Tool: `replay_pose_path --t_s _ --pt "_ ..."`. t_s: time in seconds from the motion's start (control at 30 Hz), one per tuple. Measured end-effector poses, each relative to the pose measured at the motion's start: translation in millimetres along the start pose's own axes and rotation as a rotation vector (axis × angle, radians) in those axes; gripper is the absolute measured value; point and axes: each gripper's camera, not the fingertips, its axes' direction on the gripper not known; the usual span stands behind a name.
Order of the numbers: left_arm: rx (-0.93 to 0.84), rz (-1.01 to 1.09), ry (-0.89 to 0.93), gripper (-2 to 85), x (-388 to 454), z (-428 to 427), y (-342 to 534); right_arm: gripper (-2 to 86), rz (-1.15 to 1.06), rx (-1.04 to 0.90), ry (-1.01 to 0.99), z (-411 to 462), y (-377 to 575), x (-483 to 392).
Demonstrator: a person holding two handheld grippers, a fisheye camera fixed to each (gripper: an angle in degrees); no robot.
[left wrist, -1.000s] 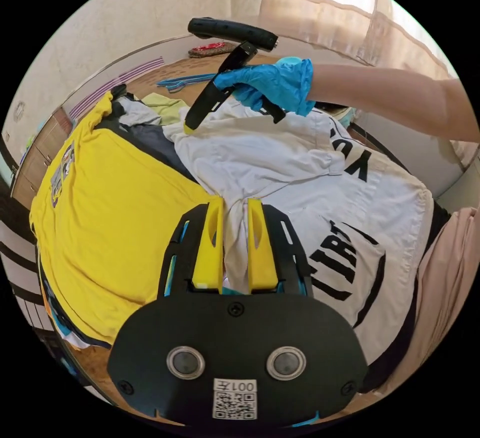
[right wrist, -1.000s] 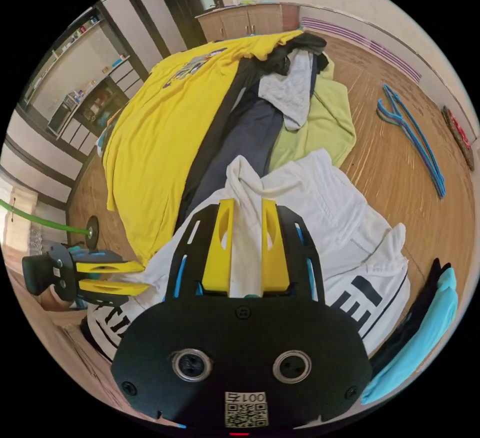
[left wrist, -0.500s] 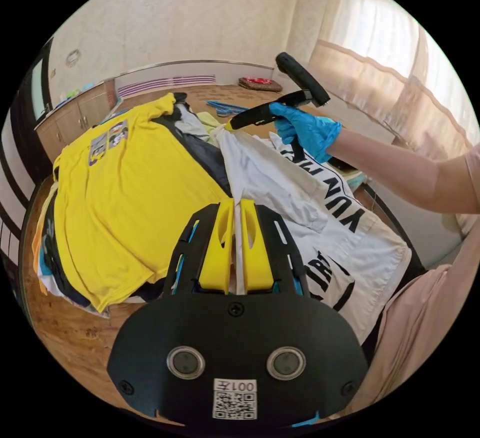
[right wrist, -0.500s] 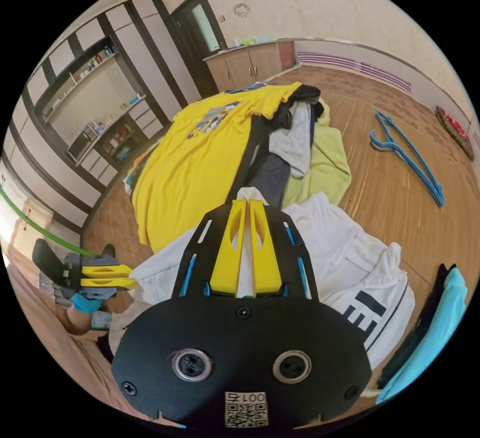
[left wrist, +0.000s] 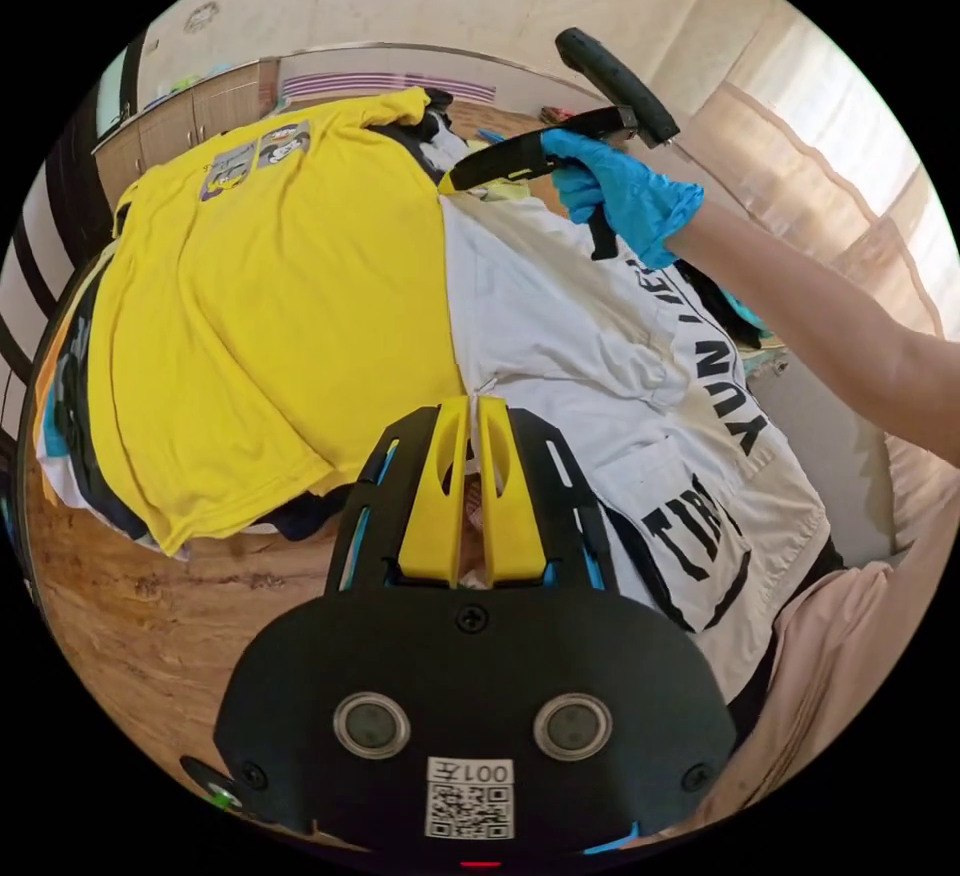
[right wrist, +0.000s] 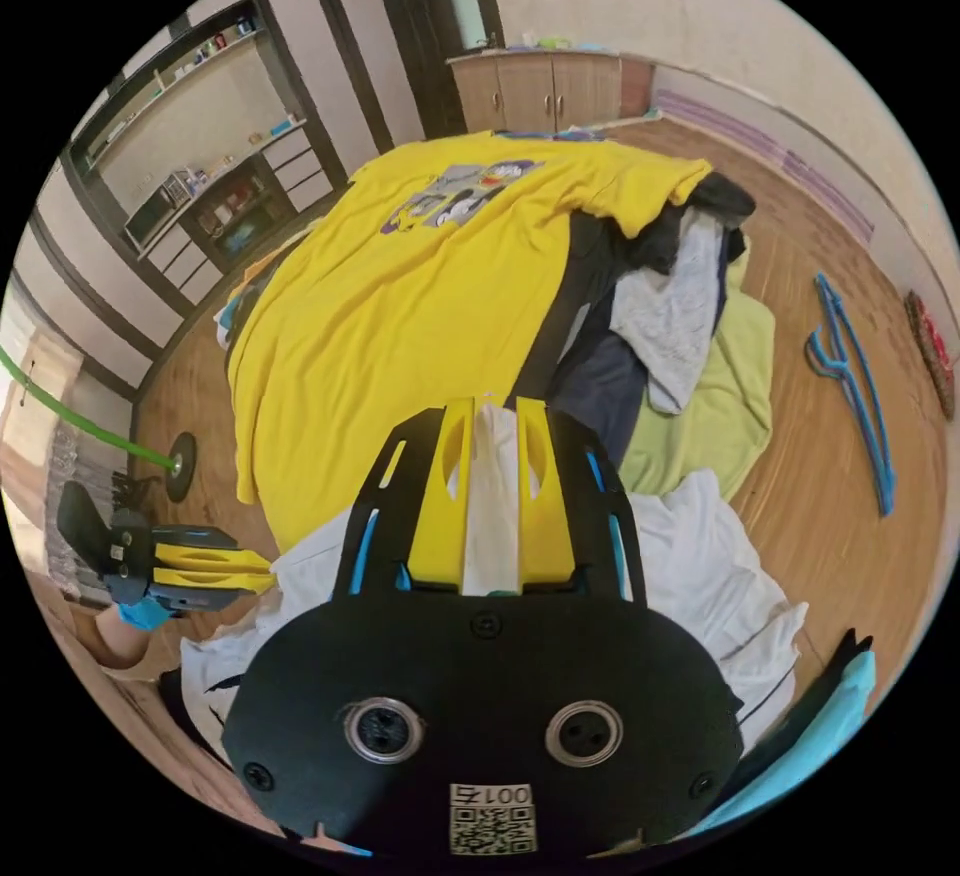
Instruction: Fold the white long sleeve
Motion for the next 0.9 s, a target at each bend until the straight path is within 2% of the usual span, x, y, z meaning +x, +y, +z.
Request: replay_pose_path --t_s 0.1,0.3,0.57,0.83,0.9 --pt "0.011 0.039 -0.005 0.7 3 -5 3 5.0 -0.020 0.036 0.040 -18 12 -4" --pt "-0.019 0.192 -0.086 2.6 20 -2 -3 6.3 -0.043 -0.029 0.016 3 36 -18" --pt "-0.036 0.259 -0.161 -0.1 40 6 -6 1.9 0.010 -0.028 0.005 12 38 -27" --pt "0.061 0.138 -0.138 -0.9 31 -23 3 1.3 0.025 0.012 -0.041 3 22 -24" --pt "0.050 0.108 -0.201 -1.2 30 -25 4 1.3 0.012 0.005 -0.003 8 15 -28"
